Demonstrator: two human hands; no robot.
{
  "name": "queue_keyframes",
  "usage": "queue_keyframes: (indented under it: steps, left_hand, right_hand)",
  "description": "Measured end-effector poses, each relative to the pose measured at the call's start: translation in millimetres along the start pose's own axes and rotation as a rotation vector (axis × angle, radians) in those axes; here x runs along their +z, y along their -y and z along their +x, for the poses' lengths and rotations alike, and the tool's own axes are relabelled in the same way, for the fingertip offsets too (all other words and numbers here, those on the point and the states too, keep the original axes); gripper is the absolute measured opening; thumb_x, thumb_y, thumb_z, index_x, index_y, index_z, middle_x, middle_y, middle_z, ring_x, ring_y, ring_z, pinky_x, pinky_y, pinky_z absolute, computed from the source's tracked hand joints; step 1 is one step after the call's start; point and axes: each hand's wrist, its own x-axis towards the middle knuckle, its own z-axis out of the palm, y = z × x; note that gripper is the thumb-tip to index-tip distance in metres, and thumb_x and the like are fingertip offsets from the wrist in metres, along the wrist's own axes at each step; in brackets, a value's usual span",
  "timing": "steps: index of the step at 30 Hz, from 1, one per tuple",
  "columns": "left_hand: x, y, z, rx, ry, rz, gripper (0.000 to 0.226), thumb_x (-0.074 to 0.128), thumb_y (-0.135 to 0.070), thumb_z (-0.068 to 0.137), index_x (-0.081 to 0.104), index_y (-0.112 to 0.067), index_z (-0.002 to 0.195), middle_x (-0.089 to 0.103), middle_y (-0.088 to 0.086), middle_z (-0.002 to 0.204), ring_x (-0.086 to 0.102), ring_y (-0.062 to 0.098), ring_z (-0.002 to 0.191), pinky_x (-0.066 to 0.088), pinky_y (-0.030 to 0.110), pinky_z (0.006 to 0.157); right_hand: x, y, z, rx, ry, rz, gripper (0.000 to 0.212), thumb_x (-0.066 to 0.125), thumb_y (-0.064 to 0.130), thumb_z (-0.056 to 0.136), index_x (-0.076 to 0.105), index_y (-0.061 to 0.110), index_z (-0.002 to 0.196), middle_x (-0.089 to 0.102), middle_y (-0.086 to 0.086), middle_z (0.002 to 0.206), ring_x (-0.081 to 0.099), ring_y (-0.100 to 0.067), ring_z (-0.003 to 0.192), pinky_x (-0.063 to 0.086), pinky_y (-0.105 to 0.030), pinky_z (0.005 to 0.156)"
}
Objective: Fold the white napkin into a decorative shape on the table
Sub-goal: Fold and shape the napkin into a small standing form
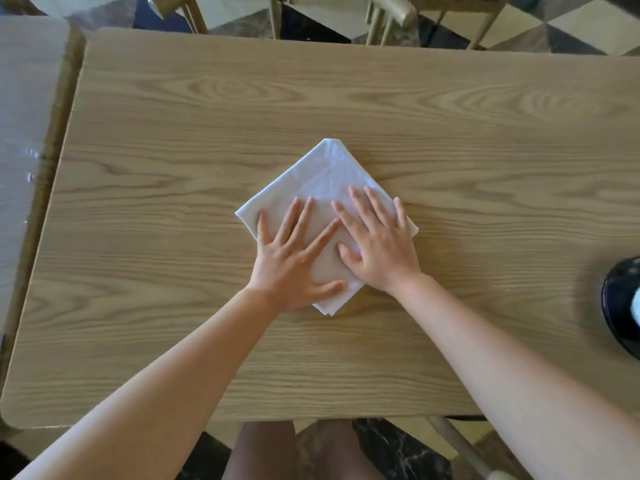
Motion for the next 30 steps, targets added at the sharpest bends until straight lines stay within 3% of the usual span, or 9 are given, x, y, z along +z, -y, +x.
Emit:
queue_keyframes:
  steps: [6,11,19,21,24,27,30]
  left_hand:
    - [5,-26,-54,-0.007,0.007,-0.035,0.097,0.049,-0.081,0.061,0.03,-0.036,0.144,0.016,0.018,0.155,0.011,0.031,0.144,0.007,0.07,0.103]
    - [7,-43,-93,0.04,0.012,-0.044,0.095,0.051,-0.078,0.06,0.034,-0.034,0.143,0.021,0.019,0.153,0.014,0.033,0.143,0.008,0.071,0.104]
    - [3,-45,-98,0.079,0.081,-0.039,0.093,0.046,-0.077,0.067,0.026,-0.032,0.146,0.017,0.013,0.155,0.011,0.028,0.144,0.005,0.072,0.105]
    - [-1,-34,-106,0.171,0.062,-0.036,0.088,0.04,-0.075,0.075,0.023,-0.028,0.148,0.014,0.011,0.156,0.009,0.024,0.145,0.005,0.071,0.106]
    - [-11,-4,-119,0.273,0.025,-0.061,0.08,0.045,-0.067,0.08,0.032,-0.023,0.145,0.026,0.009,0.153,0.02,0.023,0.142,0.007,0.063,0.111]
    - [-17,25,-120,0.327,-0.003,-0.016,0.069,0.054,-0.053,0.081,0.045,-0.016,0.138,0.049,0.01,0.14,0.039,0.023,0.133,0.022,0.053,0.112]
    - [-22,40,-109,0.46,-0.069,0.018,0.047,0.06,-0.041,0.083,0.064,-0.01,0.118,0.064,0.01,0.119,0.058,0.026,0.114,0.041,0.045,0.1]
  right_hand:
    - [5,14,-49,-0.05,0.051,-0.014,0.07,0.036,0.054,0.083,0.018,0.031,0.146,0.017,-0.003,0.156,0.009,-0.024,0.144,0.012,-0.061,0.11]
    - [9,34,-102,0.013,0.081,0.004,0.07,0.035,0.053,0.085,0.016,0.029,0.148,0.014,-0.005,0.157,0.006,-0.026,0.145,0.008,-0.061,0.111]
    - [7,31,-109,-0.024,0.029,0.088,0.066,0.038,0.049,0.087,0.021,0.025,0.146,0.017,-0.011,0.155,0.009,-0.025,0.144,0.003,-0.061,0.11]
    - [4,25,-118,-0.151,-0.014,0.144,0.064,0.047,0.046,0.083,0.03,0.023,0.141,0.026,-0.011,0.149,0.02,-0.027,0.14,0.008,-0.059,0.109]
    - [-2,8,-135,-0.374,-0.045,0.196,0.054,0.059,0.037,0.075,0.05,0.018,0.125,0.045,-0.008,0.13,0.042,-0.026,0.122,0.023,-0.051,0.107]
    - [-5,-6,-140,-0.459,-0.027,0.216,0.043,0.064,0.033,0.075,0.061,0.014,0.114,0.057,-0.009,0.12,0.048,-0.024,0.113,0.033,-0.043,0.099]
    - [-12,-12,-131,-0.546,-0.049,0.167,0.033,0.065,0.029,0.079,0.064,0.011,0.107,0.063,-0.01,0.112,0.054,-0.025,0.105,0.044,-0.04,0.087]
